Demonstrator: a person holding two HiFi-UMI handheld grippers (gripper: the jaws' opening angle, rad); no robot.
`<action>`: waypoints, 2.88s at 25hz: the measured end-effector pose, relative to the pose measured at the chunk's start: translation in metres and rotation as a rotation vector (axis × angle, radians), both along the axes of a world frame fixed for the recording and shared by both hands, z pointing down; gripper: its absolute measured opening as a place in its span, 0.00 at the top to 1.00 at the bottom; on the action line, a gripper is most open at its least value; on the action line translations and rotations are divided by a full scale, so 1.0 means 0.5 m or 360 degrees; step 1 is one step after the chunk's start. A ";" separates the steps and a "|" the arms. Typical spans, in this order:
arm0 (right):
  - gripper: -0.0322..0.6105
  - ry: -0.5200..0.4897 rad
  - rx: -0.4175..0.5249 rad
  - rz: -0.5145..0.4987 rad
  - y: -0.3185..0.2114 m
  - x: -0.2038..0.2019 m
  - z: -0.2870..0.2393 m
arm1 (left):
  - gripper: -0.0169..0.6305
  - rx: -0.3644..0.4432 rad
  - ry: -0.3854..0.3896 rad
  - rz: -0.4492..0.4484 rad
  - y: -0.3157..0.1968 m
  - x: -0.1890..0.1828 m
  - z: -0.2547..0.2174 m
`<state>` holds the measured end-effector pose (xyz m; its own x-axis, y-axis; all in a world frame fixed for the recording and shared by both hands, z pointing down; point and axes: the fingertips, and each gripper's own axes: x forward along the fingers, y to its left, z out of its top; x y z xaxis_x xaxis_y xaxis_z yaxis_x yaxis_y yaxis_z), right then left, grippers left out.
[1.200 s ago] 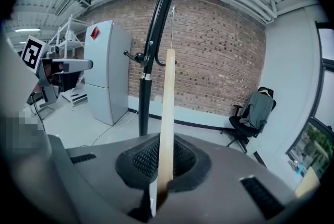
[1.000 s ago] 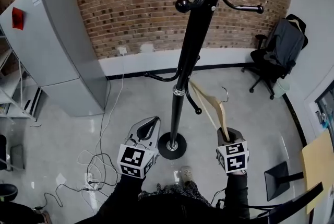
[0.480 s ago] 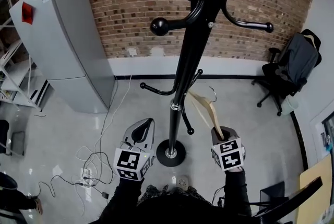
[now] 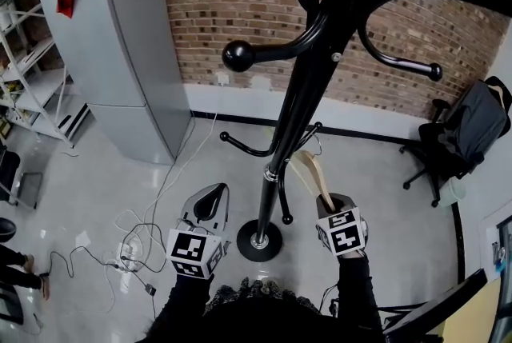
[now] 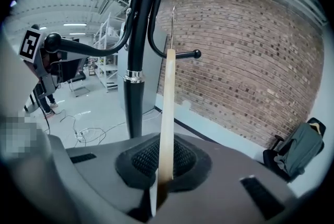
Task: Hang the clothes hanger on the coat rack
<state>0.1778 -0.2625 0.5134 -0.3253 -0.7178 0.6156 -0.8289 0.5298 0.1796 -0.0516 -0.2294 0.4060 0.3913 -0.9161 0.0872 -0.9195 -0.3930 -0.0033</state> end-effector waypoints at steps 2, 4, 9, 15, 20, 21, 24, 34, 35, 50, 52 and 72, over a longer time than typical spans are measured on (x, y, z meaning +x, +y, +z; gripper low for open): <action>0.93 0.0004 -0.0012 -0.0024 -0.018 -0.006 0.011 | 0.96 -0.0007 -0.0013 -0.0037 -0.001 -0.010 0.003; 0.93 0.0005 -0.0034 -0.0052 -0.032 -0.017 0.022 | 0.96 -0.0010 -0.0025 -0.0078 -0.003 -0.022 0.002; 0.93 0.0015 -0.0108 -0.0130 -0.049 -0.037 0.061 | 0.96 -0.0006 -0.0047 -0.0152 -0.005 -0.046 -0.001; 0.93 0.0045 -0.0198 -0.0175 -0.058 -0.045 0.103 | 0.96 -0.0027 -0.0057 -0.0197 -0.012 -0.068 0.005; 0.93 0.0001 -0.0230 -0.0173 -0.058 -0.056 0.119 | 0.96 -0.0035 -0.0070 -0.0217 -0.018 -0.088 0.004; 0.93 -0.0010 -0.0227 -0.0169 -0.059 -0.058 0.120 | 0.96 -0.0037 -0.0072 -0.0216 -0.017 -0.091 0.005; 0.93 -0.0026 -0.0211 -0.0145 -0.059 -0.059 0.117 | 0.96 -0.0052 -0.0073 -0.0192 -0.016 -0.091 0.010; 0.87 -0.0121 -0.0004 -0.0087 -0.049 -0.063 0.058 | 0.96 -0.0055 -0.0047 -0.0049 -0.015 -0.064 0.008; 0.86 -0.0123 0.0030 -0.0084 -0.048 -0.062 0.045 | 0.96 -0.0054 -0.0049 -0.0037 -0.015 -0.062 0.008; 0.86 -0.0300 0.0458 0.0261 0.009 -0.027 -0.165 | 0.96 -0.0015 -0.0050 0.0128 0.005 -0.040 -0.007; 0.87 -0.0320 0.0474 0.0294 0.025 -0.026 -0.177 | 0.96 -0.0014 -0.0049 0.0161 0.008 -0.035 -0.009; 0.94 -0.0354 0.0775 0.0583 0.160 -0.008 -0.277 | 0.96 0.0130 -0.0048 0.0455 0.027 0.059 -0.089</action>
<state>0.1736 -0.1827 0.3750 -0.0889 -0.9864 0.1379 -0.9856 0.1072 0.1310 -0.0221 -0.2161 0.3614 0.6326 -0.7738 0.0333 -0.7707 -0.6331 -0.0713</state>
